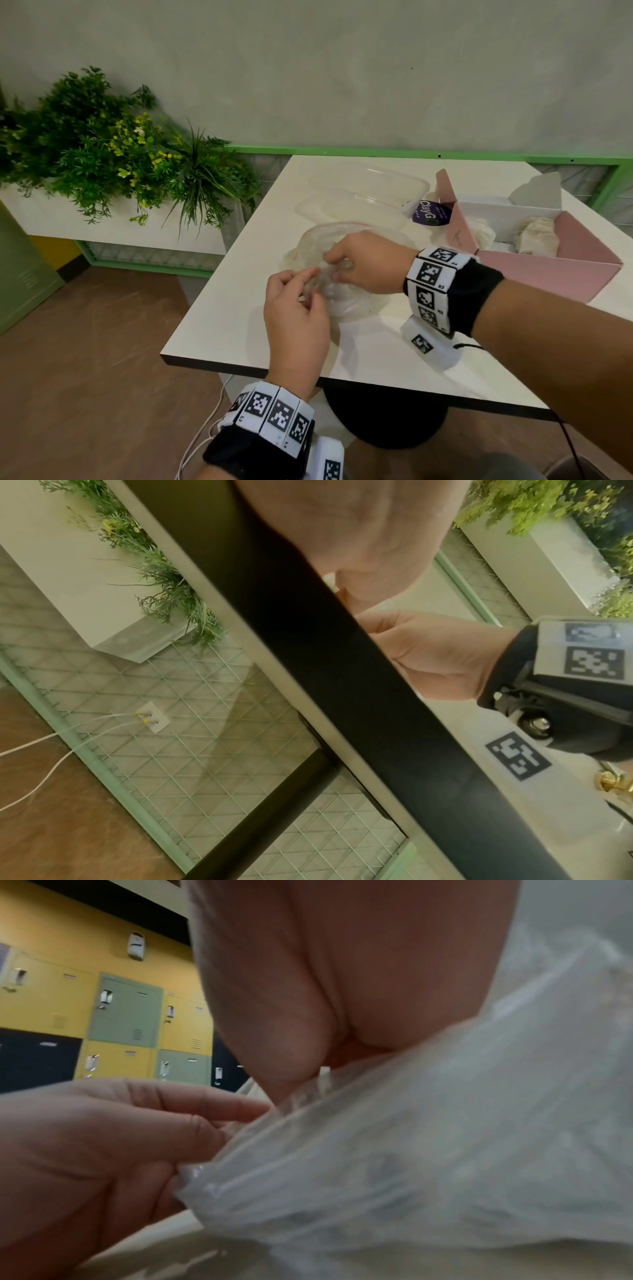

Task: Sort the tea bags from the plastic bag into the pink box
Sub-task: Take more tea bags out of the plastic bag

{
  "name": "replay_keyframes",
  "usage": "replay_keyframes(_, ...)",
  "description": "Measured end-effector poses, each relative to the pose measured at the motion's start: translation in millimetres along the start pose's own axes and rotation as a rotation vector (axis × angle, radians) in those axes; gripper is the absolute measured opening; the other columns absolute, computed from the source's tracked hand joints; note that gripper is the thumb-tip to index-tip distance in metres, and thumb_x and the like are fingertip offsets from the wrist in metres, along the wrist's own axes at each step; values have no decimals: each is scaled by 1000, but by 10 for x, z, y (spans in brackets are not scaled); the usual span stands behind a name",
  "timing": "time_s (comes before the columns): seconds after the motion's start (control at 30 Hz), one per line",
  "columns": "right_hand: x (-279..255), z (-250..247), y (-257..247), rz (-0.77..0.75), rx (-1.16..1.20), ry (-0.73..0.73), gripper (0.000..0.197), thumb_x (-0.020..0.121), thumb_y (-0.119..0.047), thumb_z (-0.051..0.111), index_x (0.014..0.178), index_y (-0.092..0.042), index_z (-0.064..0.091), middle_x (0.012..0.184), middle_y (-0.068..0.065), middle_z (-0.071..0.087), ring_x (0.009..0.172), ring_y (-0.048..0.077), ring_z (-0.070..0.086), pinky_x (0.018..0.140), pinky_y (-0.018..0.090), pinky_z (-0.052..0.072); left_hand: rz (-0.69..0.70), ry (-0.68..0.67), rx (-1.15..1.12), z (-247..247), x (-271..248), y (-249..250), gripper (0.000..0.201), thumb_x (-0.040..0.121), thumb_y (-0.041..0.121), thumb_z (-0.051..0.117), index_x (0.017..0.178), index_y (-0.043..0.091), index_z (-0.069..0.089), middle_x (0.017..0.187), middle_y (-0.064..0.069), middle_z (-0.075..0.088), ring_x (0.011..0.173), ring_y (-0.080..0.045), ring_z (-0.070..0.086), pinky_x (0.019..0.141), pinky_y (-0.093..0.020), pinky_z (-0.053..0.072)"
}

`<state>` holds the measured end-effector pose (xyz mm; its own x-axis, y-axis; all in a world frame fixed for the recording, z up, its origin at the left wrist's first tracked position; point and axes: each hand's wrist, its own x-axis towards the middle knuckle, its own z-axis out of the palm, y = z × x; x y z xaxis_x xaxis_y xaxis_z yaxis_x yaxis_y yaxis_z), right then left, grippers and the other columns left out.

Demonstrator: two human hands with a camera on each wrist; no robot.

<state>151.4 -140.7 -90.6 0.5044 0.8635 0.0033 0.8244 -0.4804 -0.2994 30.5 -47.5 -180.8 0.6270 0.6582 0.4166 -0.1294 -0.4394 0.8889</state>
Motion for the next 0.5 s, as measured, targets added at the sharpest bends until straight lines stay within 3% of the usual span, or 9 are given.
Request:
replay_keyframes(0.07, 9, -84, 23, -62, -98, 50, 6, 89, -10, 65, 87, -9, 71, 79, 6, 70, 76, 21, 60, 73, 36, 49, -19, 6, -3, 10, 12, -16, 34, 95, 3, 60, 124, 15, 72, 117, 0, 52, 95, -21, 64, 88, -43, 58)
replay_keyframes(0.2, -21, -173, 91, -234, -310, 172, 28, 82, 1, 64, 98, -19, 77, 90, 1, 72, 87, 26, 65, 72, 30, 49, -56, -8, -9, 26, 27, -36, 36, 95, 7, 62, 129, 16, 69, 119, 1, 50, 81, -27, 66, 86, -45, 58)
replay_keyframes(0.3, -81, -239, 125, -315, -286, 273, 30, 79, 5, 65, 99, -12, 78, 96, 5, 75, 90, 29, 69, 73, 32, 53, -68, -30, -9, 22, 3, -5, 39, 95, 11, 64, 134, 17, 66, 121, 2, 48, 67, -23, 64, 81, -40, 59)
replay_keyframes(0.4, -122, -273, 100, -260, -137, 402, 28, 83, 2, 65, 104, -12, 79, 103, 5, 77, 96, 27, 71, 84, 38, 55, -53, -63, 8, 15, -22, 31, 42, 96, 15, 65, 138, 19, 63, 123, 4, 46, 63, -18, 62, 78, -34, 59)
replay_keyframes(0.43, -135, -298, 86, -204, -67, 415, 28, 86, 2, 64, 105, -13, 79, 104, 4, 77, 96, 23, 71, 87, 34, 54, -51, -73, 18, 14, -23, 37, 44, 96, 16, 65, 140, 19, 62, 123, 4, 45, 62, -15, 60, 78, -32, 58)
replay_keyframes(0.5, -158, -362, 62, -70, 34, 412, 26, 91, -1, 63, 105, -16, 79, 98, -2, 76, 82, -2, 67, 79, 9, 45, -55, -90, 45, 18, -20, 45, 46, 96, 19, 65, 142, 20, 59, 123, 4, 44, 62, -13, 60, 79, -29, 58)
